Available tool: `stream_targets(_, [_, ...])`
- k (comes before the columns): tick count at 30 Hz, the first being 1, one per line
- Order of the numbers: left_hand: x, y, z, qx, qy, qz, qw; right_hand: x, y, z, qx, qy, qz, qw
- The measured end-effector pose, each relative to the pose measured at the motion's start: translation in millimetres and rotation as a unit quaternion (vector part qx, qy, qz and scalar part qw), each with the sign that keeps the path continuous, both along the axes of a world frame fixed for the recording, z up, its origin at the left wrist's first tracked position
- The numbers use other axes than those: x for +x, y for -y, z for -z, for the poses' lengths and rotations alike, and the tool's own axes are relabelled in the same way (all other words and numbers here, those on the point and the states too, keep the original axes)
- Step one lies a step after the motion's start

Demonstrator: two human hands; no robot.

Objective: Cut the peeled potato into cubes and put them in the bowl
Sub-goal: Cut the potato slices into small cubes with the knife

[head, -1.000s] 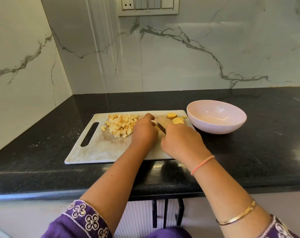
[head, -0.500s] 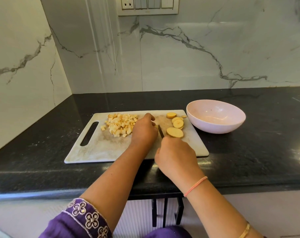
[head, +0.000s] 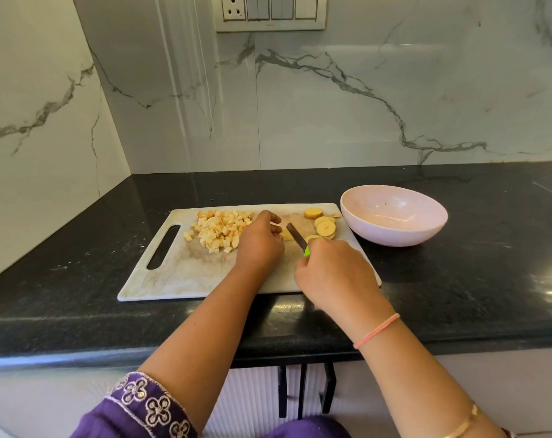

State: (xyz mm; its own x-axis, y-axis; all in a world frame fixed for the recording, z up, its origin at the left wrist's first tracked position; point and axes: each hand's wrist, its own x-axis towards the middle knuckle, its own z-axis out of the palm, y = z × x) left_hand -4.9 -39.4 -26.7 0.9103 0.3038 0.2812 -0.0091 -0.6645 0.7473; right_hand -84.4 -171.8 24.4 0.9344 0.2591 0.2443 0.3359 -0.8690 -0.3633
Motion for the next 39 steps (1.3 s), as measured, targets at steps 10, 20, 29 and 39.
stream_targets(10, [1.8,2.1,-2.9,-0.013,0.007,-0.028,1.0,16.8,-18.7,1.5,-0.046,-0.026,0.006,0.999])
stream_targets(20, [0.7,3.1,-1.3,-0.015,0.012,-0.034,0.999,2.8,-22.1,6.0,-0.077,-0.001,-0.032,0.997])
stream_targets(29, [-2.0,4.6,0.2,0.011,0.014,-0.034,0.999,-5.7,4.4,-3.3,-0.015,-0.063,-0.018,0.998])
stream_targets(39, [-6.9,6.8,-2.2,0.076,0.01,-0.008,0.997,50.1,20.5,7.4,0.237,-0.066,-0.001,0.969])
